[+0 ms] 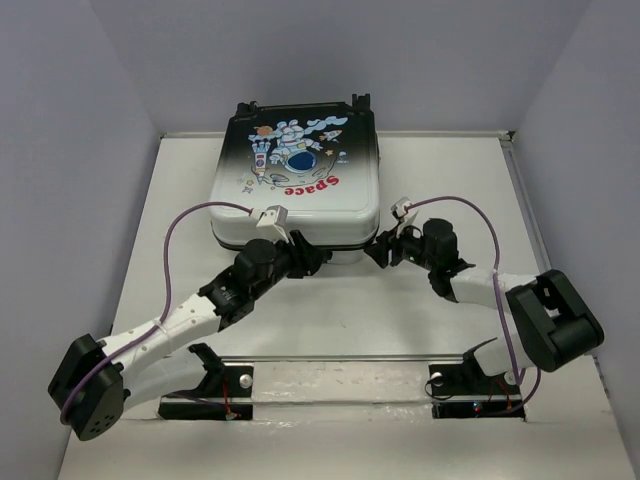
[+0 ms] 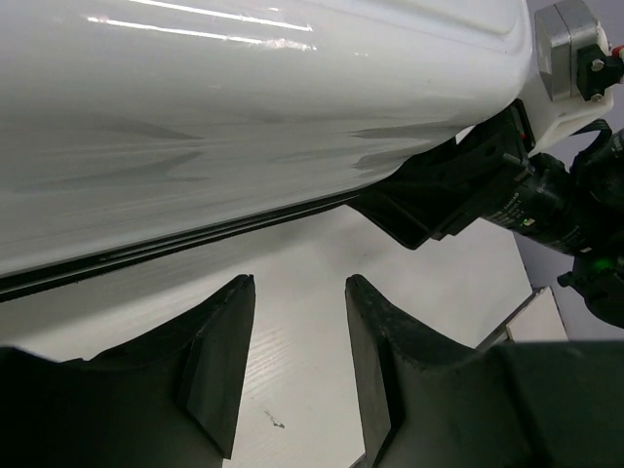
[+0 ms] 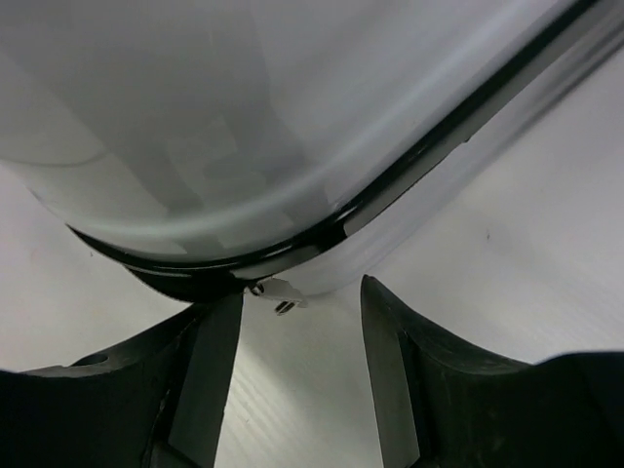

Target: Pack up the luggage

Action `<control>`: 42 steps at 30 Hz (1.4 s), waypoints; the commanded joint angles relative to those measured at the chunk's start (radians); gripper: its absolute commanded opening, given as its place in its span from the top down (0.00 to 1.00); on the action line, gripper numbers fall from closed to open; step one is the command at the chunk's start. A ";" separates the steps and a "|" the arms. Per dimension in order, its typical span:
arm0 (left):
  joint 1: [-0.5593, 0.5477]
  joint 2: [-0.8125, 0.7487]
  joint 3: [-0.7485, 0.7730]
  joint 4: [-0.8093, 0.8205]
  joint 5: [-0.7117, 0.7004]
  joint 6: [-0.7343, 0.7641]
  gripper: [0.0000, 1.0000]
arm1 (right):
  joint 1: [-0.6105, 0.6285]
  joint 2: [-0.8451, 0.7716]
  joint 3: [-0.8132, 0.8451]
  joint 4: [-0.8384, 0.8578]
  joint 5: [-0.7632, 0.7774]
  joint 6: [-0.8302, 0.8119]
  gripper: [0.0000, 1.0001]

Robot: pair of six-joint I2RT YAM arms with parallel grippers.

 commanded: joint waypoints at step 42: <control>0.022 0.191 0.251 0.016 -0.086 0.102 0.48 | 0.760 0.078 0.176 0.111 0.822 0.383 0.93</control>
